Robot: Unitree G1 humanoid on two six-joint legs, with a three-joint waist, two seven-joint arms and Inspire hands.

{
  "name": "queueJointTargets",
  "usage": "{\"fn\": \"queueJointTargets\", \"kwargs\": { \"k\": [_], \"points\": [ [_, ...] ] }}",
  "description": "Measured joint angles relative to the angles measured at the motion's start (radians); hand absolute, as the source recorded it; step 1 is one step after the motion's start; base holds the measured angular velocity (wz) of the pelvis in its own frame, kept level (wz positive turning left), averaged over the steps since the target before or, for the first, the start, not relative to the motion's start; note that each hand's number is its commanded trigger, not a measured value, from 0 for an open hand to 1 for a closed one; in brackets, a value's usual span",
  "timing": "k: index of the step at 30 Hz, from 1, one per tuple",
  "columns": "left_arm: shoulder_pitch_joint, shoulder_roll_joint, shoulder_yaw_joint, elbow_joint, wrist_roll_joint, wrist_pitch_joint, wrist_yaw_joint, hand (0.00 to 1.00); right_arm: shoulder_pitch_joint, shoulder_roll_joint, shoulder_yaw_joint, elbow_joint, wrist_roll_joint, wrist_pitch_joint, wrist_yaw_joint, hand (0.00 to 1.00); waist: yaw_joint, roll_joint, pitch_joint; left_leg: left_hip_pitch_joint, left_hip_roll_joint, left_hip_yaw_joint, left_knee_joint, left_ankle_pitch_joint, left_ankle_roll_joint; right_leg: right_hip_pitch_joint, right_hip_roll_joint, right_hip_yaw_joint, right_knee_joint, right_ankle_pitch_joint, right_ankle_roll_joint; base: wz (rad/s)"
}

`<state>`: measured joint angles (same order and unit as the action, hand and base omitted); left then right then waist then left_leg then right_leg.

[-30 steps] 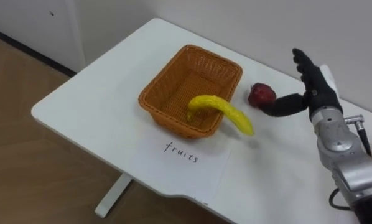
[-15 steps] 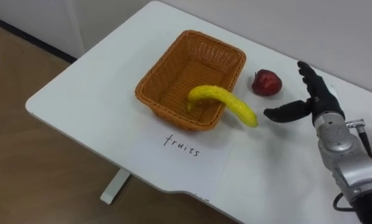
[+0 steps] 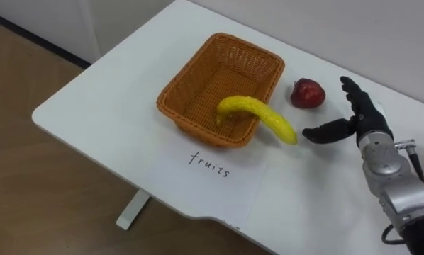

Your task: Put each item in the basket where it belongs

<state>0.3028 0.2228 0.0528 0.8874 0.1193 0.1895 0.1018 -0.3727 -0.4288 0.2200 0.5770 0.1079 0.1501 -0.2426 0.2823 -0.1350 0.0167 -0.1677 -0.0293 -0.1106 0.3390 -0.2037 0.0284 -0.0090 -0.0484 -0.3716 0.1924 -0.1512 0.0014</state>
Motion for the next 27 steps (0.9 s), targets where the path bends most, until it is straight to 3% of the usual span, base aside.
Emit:
{"fn": "queueJointTargets", "kwargs": {
  "k": [5, 8, 12, 21, 27],
  "points": [
    [-0.032, 0.007, -0.022, 0.016, 0.003, -0.011, 0.003, 0.00, -0.102, 0.000, 0.020, 0.076, -0.002, -0.013, -0.073, 0.00, 0.002, -0.020, 0.0105, -0.040, 0.001, -0.001, 0.004, 0.007, -0.003, -0.045, 0.000, 0.002, 0.014, 0.000, -0.001, 0.00],
    [-0.058, 0.009, -0.030, 0.045, 0.001, -0.018, 0.003, 0.00, -0.129, 0.000, 0.044, 0.105, -0.018, -0.036, -0.096, 0.00, 0.006, -0.024, 0.0111, -0.046, 0.001, -0.002, 0.005, 0.007, -0.002, -0.048, -0.001, -0.005, 0.013, 0.001, -0.001, 0.07],
    [-0.078, 0.009, -0.038, 0.057, -0.002, -0.028, 0.004, 0.00, -0.164, 0.000, 0.043, 0.170, -0.039, -0.051, -0.115, 0.00, 0.022, -0.024, 0.0117, -0.066, 0.001, -0.002, 0.007, 0.007, -0.002, -0.068, -0.002, -0.010, 0.013, 0.001, -0.001, 0.01],
    [-0.100, 0.008, -0.047, 0.084, -0.010, -0.033, 0.029, 0.00, -0.203, 0.000, 0.034, 0.222, -0.037, -0.071, -0.141, 0.00, 0.021, -0.021, 0.0128, -0.106, 0.001, -0.002, 0.006, 0.009, -0.002, -0.112, -0.002, -0.010, 0.013, 0.001, -0.001, 0.00],
    [-0.110, -0.002, -0.047, 0.087, -0.032, -0.039, 0.044, 0.00, -0.236, -0.001, 0.031, 0.264, -0.040, -0.075, -0.146, 0.00, 0.018, -0.013, 0.0192, -0.109, 0.003, -0.001, 0.005, 0.009, -0.002, -0.117, -0.002, -0.011, 0.013, 0.001, -0.001, 0.00]
  ]
}}
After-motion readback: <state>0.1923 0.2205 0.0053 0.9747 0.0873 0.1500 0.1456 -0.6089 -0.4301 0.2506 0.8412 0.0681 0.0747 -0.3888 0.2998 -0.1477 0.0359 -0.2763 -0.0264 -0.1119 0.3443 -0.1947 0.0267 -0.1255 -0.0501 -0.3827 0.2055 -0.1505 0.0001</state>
